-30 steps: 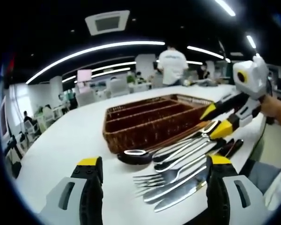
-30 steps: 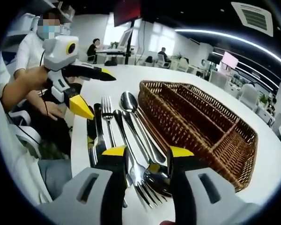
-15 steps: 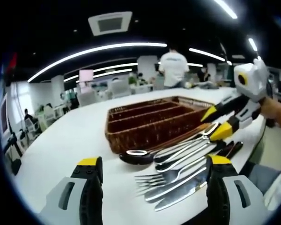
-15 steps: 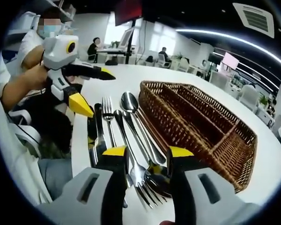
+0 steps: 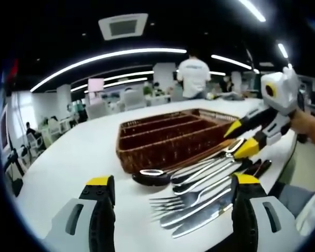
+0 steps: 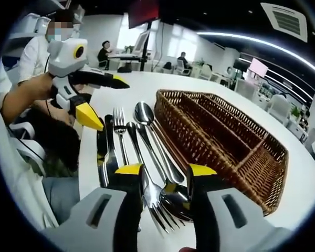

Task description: Arrange the knives, forks, and spoons in their matching storage slots by inserting each utensil handle-first until every utensil is classified and aligned in the correct compartment

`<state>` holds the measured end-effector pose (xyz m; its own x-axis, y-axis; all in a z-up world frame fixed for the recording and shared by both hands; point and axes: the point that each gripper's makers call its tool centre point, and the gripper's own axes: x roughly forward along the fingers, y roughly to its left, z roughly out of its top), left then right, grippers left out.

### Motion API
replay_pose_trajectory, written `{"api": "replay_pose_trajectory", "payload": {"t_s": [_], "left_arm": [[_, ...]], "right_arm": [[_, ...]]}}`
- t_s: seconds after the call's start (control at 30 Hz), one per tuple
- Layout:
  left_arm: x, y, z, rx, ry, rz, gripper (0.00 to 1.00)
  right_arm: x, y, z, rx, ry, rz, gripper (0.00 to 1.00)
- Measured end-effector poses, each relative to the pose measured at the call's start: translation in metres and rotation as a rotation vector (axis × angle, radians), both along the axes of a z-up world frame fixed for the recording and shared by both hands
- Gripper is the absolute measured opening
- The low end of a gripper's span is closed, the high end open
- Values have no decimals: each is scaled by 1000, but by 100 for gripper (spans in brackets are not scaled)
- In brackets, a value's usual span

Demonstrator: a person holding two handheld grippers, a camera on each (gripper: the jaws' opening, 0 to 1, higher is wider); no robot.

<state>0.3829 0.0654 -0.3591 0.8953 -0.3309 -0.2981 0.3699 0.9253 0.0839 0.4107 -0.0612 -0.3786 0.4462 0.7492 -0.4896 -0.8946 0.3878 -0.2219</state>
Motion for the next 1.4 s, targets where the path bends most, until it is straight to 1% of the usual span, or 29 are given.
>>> {"api": "replay_pose_trajectory", "payload": {"t_s": [0.6, 0.9, 1.13, 1.27, 1.4], "left_arm": [[-1, 0, -2, 10, 12, -8, 92], [4, 2, -5, 16, 20, -16, 92], [4, 1, -3, 18, 14, -18, 92], [5, 0, -3, 20, 15, -19, 92], [5, 2, -3, 18, 16, -19, 92]], "right_arm": [[2, 3, -4, -11, 8, 17, 30], [5, 3, -8, -16, 19, 24, 29], [3, 3, -7, -16, 18, 28, 29], [3, 5, -6, -13, 23, 29, 28], [3, 9, -7, -26, 23, 42, 27]]}}
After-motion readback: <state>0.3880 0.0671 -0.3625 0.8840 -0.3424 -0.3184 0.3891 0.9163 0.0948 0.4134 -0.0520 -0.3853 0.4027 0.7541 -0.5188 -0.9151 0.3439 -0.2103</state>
